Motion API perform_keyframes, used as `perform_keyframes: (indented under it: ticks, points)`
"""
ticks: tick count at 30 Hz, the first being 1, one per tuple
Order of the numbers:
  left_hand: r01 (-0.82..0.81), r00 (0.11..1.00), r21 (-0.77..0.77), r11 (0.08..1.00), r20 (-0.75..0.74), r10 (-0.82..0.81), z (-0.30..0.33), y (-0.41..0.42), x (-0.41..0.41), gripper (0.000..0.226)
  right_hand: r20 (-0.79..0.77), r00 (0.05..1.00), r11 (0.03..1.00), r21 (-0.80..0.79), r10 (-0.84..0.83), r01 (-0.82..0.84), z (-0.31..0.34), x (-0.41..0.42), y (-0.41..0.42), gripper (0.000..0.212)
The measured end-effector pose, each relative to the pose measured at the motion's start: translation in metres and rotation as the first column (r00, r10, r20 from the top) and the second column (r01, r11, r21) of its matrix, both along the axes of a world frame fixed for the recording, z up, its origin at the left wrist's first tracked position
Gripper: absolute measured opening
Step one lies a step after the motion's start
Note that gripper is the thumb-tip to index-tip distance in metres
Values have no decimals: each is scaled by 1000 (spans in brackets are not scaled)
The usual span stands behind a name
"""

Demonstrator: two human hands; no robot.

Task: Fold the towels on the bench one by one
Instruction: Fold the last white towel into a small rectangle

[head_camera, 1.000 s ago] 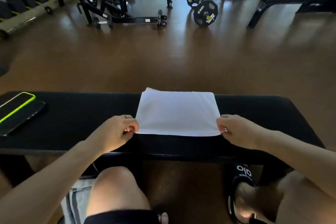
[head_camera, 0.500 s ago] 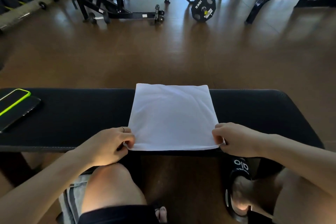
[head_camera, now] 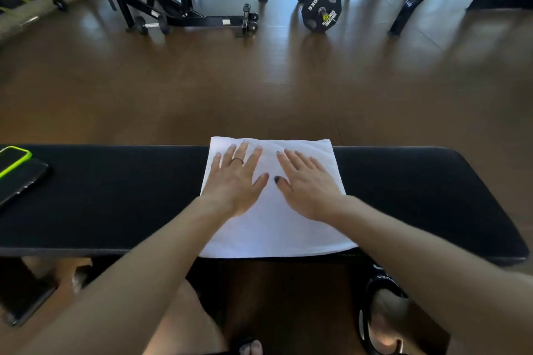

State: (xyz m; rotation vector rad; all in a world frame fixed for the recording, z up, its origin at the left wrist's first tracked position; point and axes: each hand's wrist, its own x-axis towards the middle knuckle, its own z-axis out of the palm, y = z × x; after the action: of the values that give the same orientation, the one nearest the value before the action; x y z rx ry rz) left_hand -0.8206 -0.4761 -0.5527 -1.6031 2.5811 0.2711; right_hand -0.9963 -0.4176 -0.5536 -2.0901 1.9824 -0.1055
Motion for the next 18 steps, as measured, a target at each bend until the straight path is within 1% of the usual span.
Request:
perform_keyframes:
  ticks: [3, 6, 7, 8, 10, 12, 13, 15, 17, 18]
  points:
    - [-115, 993, 69, 991, 17, 114, -28, -8, 3, 71, -23, 995, 995, 22, -100, 100, -30, -9, -7, 66]
    - [-128, 992, -2, 992, -19, 128, -43, -7, 12, 74, -44, 955, 956, -17, -293, 293, -41, -25, -11, 67]
    - [-129, 991, -19, 992, -30, 128, -44, -7, 12, 75, -46, 949, 949, -47, -313, 311, -40, -23, -15, 67]
    - [-128, 991, -27, 991, -33, 127, -44, -5, 10, 76, -33, 955, 953, -79, -295, 291, -37, -16, -20, 66]
    - [-136, 990, -49, 990, -34, 134, -46, -4, 8, 77, 5, 984, 974, -141, -179, 178, -32, 5, -37, 64]
    - [-141, 990, -57, 988, -37, 139, -45, -5, 10, 78, 27, 997, 990, -123, -72, 75, -30, 20, -54, 61]
    - [-138, 990, -59, 989, -31, 137, -45, -5, 10, 78, 22, 998, 994, -90, -55, 56, -33, 19, -61, 60]
    - [-139, 990, -56, 989, -21, 138, -47, -6, 11, 78, 9, 997, 996, -43, -80, 80, -42, 1, -71, 57]
    - [-136, 990, -53, 989, -33, 134, -47, -7, 11, 77, 6, 979, 978, -49, -202, 202, -46, -28, -76, 51]
    - [-131, 991, -55, 990, -39, 129, -47, -7, 11, 76, -31, 960, 959, -62, -278, 276, -46, -44, -77, 48]
